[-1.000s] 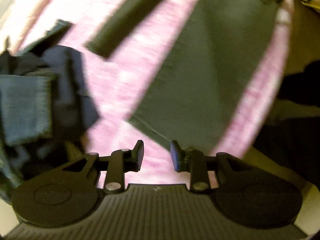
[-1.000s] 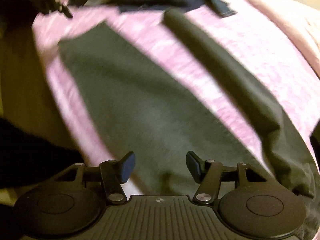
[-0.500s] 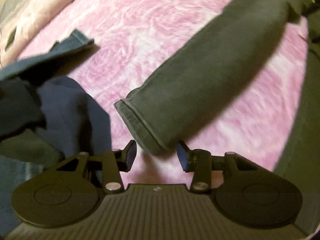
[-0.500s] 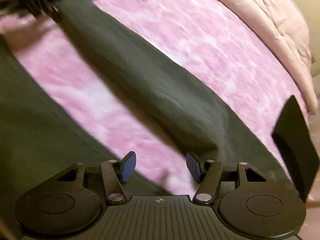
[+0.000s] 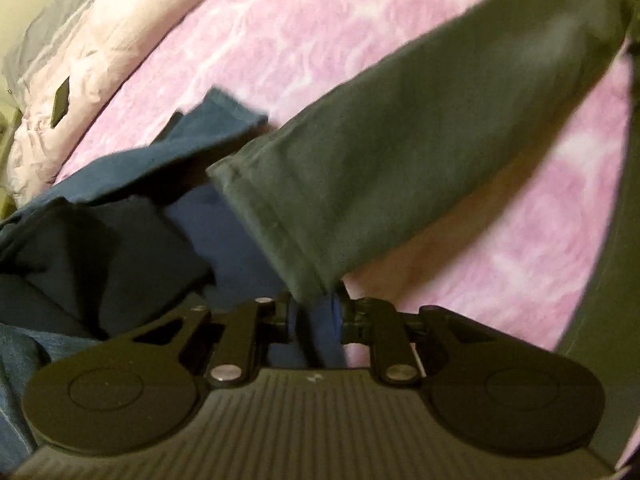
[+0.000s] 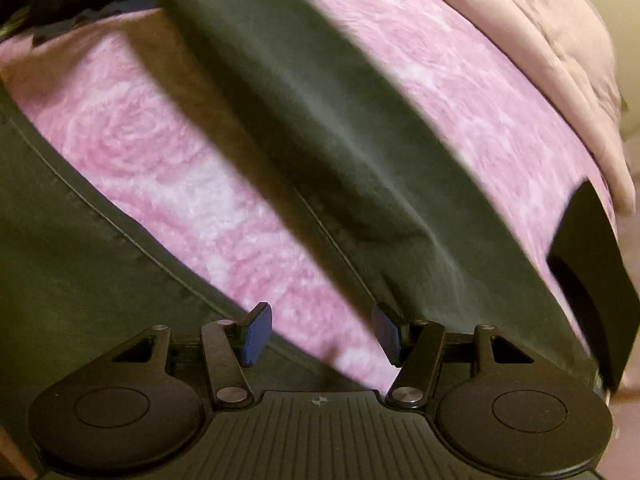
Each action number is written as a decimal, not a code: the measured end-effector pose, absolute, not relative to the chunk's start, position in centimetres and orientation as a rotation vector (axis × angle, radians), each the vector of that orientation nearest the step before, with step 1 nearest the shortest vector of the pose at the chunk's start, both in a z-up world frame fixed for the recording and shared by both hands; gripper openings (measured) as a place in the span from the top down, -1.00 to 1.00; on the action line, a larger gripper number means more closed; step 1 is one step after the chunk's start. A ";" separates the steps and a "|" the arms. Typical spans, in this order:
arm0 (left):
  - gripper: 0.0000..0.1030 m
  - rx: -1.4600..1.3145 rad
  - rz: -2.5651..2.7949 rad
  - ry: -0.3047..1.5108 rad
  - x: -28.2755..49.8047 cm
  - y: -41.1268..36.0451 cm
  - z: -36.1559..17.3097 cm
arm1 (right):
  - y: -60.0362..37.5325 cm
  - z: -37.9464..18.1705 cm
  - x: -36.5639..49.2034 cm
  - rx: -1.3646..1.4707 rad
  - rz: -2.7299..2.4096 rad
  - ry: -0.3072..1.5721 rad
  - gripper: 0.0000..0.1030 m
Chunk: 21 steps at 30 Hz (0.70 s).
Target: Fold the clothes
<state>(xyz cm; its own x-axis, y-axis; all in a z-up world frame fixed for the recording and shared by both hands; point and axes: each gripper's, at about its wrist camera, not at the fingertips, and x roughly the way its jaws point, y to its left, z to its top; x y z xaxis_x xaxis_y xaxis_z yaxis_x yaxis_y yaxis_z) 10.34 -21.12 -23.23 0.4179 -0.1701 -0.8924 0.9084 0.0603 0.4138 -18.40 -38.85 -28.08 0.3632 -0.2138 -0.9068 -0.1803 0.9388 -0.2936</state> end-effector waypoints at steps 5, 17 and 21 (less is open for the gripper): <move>0.57 1.213 -0.908 0.769 9.5 -21.3 -21.9 | -42.2 -24.9 -22.7 -0.238 -0.197 1.201 -0.15; 0.28 1.037 -1.217 0.757 -3.5 -39.7 -18.6 | -66.9 -20.2 -36.7 0.290 -0.703 1.040 -0.68; 0.28 1.013 -1.388 0.749 -12.7 -48.3 -19.6 | -76.6 -21.2 -39.1 0.446 -0.666 0.985 -0.31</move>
<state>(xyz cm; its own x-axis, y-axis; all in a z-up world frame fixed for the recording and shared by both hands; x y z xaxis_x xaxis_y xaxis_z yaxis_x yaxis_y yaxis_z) -12.67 -48.35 -19.63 0.0805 -0.4259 -0.9012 0.9871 -0.0918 0.1315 -39.09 -76.65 -21.16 0.3835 -0.3095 -0.8701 0.6923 0.7199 0.0491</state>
